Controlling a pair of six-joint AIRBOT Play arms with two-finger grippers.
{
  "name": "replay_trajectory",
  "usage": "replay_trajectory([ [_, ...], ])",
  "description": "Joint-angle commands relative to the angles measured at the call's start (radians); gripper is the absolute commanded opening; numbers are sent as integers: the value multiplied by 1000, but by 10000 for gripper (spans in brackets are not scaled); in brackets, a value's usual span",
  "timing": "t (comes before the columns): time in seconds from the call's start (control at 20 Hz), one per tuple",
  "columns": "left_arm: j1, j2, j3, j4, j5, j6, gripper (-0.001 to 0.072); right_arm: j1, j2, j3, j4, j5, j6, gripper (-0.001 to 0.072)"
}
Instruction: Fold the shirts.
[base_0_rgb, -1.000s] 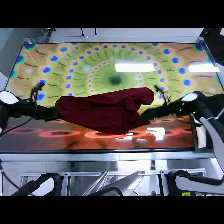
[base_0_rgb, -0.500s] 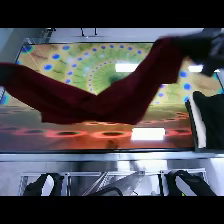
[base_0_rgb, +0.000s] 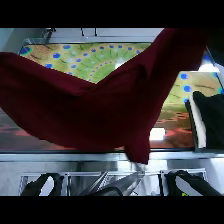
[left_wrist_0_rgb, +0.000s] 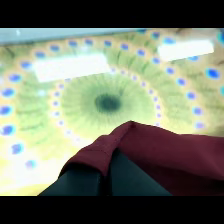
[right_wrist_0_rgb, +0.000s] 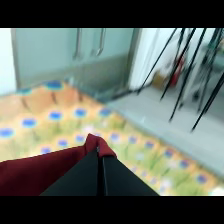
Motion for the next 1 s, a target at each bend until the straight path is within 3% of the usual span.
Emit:
replay_trajectory([
  [0.0, -111, -180, -102, 139, 39, -5, 13, 17, -266, -16, -11, 58, 24, 14],
  [0.2, -89, -449, -286, 262, 189, 14, 14, 64, -597, -24, -2, -87, 50, 14],
  [0.45, 0, -697, -234, 256, 299, 15, 15, 138, -812, -24, 77, -288, 45, 29],
  [0.5, 0, -734, -206, 256, 296, 15, 15, 140, -827, -24, 77, -300, 46, 193],
  [0.55, -3, -770, -173, 256, 275, 15, 19, 137, -832, -24, 76, -299, 47, 306],
  [0.6, -6, -803, -131, 258, 233, 15, 270, 127, -829, -24, 76, -286, 51, 301],
  [0.65, -6, -829, -91, 257, 184, 7, 702, 107, -817, -24, 70, -254, 74, 301],
  [0.8, 19, -866, 22, 268, 4, -25, 680, 18, -760, -24, -13, -80, 229, 294],
  [0.9, 54, -853, 37, 269, -92, -51, 659, -50, -731, -25, -69, 104, 276, 211],
  [0.95, 77, -827, -2, 269, -103, -68, 659, -77, -724, -31, -108, 198, 294, 214],
])
